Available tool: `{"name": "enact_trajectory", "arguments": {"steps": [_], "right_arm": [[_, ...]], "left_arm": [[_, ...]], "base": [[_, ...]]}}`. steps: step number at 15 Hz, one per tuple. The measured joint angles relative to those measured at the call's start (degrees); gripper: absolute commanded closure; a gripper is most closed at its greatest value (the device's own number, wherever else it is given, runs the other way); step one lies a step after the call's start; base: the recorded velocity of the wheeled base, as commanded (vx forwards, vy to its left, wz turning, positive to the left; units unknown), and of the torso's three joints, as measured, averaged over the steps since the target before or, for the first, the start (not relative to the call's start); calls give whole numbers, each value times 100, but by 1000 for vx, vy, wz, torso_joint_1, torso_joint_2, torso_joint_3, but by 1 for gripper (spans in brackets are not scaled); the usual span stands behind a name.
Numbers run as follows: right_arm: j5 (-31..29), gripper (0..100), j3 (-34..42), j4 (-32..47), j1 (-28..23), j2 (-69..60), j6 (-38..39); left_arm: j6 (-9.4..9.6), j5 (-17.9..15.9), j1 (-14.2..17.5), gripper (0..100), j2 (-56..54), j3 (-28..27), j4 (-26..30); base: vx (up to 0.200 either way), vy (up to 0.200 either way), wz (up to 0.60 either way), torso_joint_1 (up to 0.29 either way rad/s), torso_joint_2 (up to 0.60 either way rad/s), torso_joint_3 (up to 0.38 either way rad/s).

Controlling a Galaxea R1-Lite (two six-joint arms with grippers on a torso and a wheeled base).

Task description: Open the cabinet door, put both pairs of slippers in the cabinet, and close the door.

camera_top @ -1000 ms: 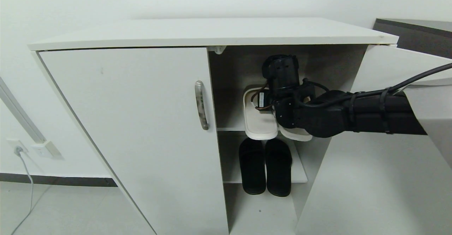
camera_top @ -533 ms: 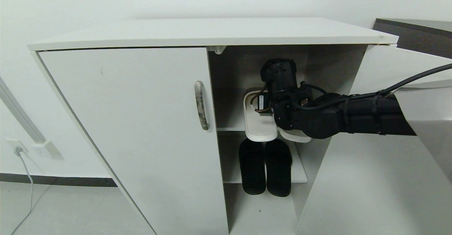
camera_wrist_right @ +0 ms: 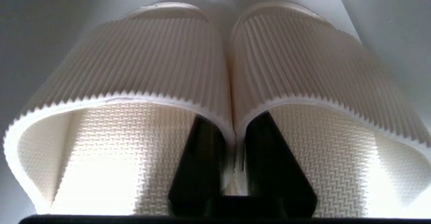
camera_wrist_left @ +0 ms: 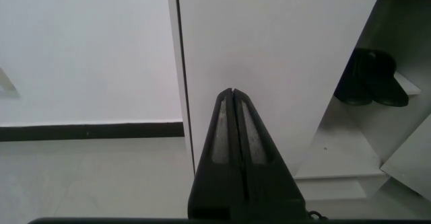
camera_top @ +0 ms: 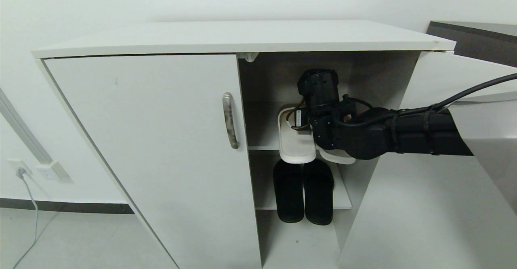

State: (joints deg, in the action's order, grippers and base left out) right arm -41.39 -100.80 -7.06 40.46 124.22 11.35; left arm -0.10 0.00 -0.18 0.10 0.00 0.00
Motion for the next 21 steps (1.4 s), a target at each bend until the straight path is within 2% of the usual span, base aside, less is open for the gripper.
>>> {"name": "enact_trajectory", "arguments": {"steps": [4,10,15,18,19,21], "right_arm": [[-7,0,91,0,16,-27,6],[-55,0,1034,-52,347,-717,48],[-24,0,2297,-462,783,-1651,162],[247,0,3695,-1161,1019,-2332,197],[380,100,4139,-1420,1069,-2547,202],[630,100,4838,-1938,1161,-2954,189]], "left_arm": [[-6,0,0,100,0,0,-2],[-17,0,0,100,0,0,-2],[-15,0,0,100,0,0,0],[-9,0,0,100,0,0,0],[-6,-5,0,100,0,0,0],[-6,-7,0,100,0,0,-2]], "base": [[0,0,0,0,0,0],[0,0,0,0,0,0],[0,0,0,0,0,0],[0,0,0,0,0,0],[0,0,0,0,0,0],[0,0,0,0,0,0]]}}
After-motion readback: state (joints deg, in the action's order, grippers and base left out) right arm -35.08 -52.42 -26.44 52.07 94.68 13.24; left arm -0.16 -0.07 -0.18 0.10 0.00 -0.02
